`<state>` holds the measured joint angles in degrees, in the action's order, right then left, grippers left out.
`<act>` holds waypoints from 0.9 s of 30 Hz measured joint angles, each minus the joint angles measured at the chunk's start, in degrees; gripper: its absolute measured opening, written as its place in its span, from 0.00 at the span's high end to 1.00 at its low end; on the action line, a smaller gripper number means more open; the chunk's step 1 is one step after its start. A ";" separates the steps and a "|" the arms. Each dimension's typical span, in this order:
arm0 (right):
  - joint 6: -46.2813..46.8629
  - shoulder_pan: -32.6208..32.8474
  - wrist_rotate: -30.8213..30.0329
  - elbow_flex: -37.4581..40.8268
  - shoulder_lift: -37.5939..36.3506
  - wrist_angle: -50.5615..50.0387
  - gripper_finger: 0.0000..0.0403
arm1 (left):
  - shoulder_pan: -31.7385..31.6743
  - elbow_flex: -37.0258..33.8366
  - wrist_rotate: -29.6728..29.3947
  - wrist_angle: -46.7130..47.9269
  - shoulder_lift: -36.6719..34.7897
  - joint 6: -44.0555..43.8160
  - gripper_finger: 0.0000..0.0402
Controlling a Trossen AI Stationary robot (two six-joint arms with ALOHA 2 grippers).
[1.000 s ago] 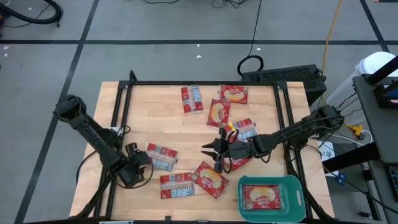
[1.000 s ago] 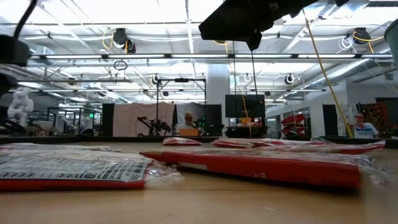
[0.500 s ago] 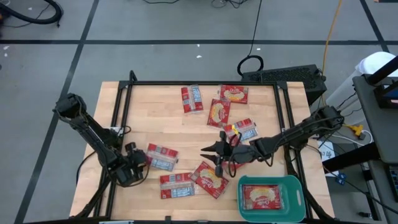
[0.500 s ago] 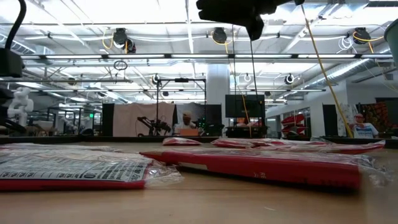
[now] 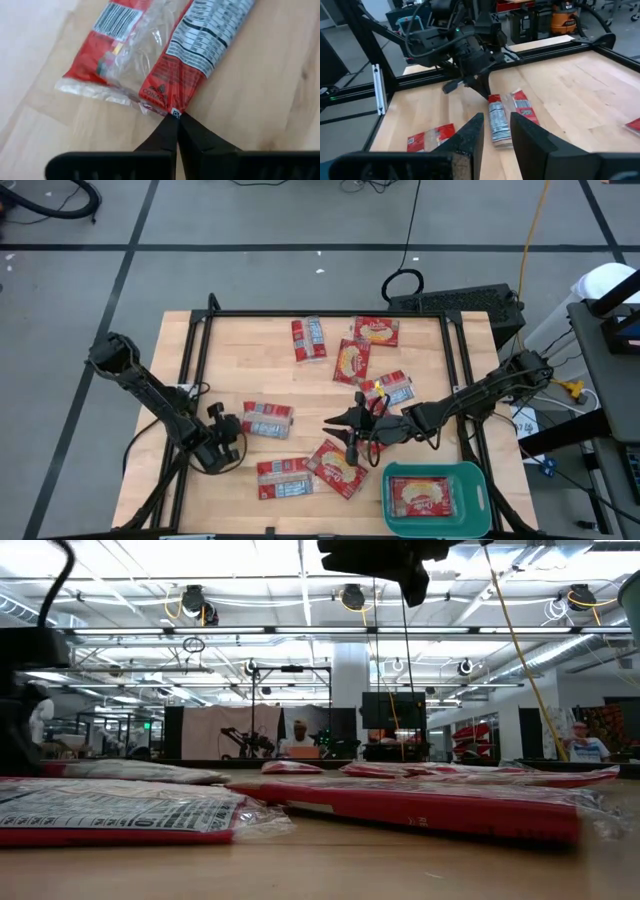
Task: Sort popcorn bags into baskets
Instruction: Put the popcorn bag into the green bin
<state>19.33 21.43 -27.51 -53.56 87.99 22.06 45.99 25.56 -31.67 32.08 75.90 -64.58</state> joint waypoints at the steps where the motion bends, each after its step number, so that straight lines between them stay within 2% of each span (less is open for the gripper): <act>1: 0.00 -0.01 -0.68 0.00 0.00 -0.19 0.78 | -0.78 0.32 -0.28 -0.29 -0.10 -0.02 0.99; 11: -0.11 -0.07 -4.34 0.00 0.02 -0.58 0.78 | -7.36 5.42 -3.64 -0.54 -4.67 13.46 1.00; 16: -3.19 -0.35 -5.87 -0.04 1.25 0.03 0.78 | -10.23 7.53 -4.61 -0.93 -8.79 20.38 1.00; 19: -6.48 -1.16 -5.94 -0.26 3.85 0.99 0.78 | -12.16 7.78 -4.80 -2.51 -11.04 23.99 1.00; 23: -10.69 -2.68 -5.85 -0.84 8.93 7.12 0.78 | -14.56 7.78 -4.76 -4.11 -12.97 26.63 1.00; 27: -14.56 -3.69 -5.73 -4.63 13.88 8.26 0.78 | -16.76 7.83 -4.30 -5.73 -13.57 29.12 1.00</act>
<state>4.77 17.75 -33.24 -58.19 101.86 30.32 29.24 33.39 -35.97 26.35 62.33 -35.47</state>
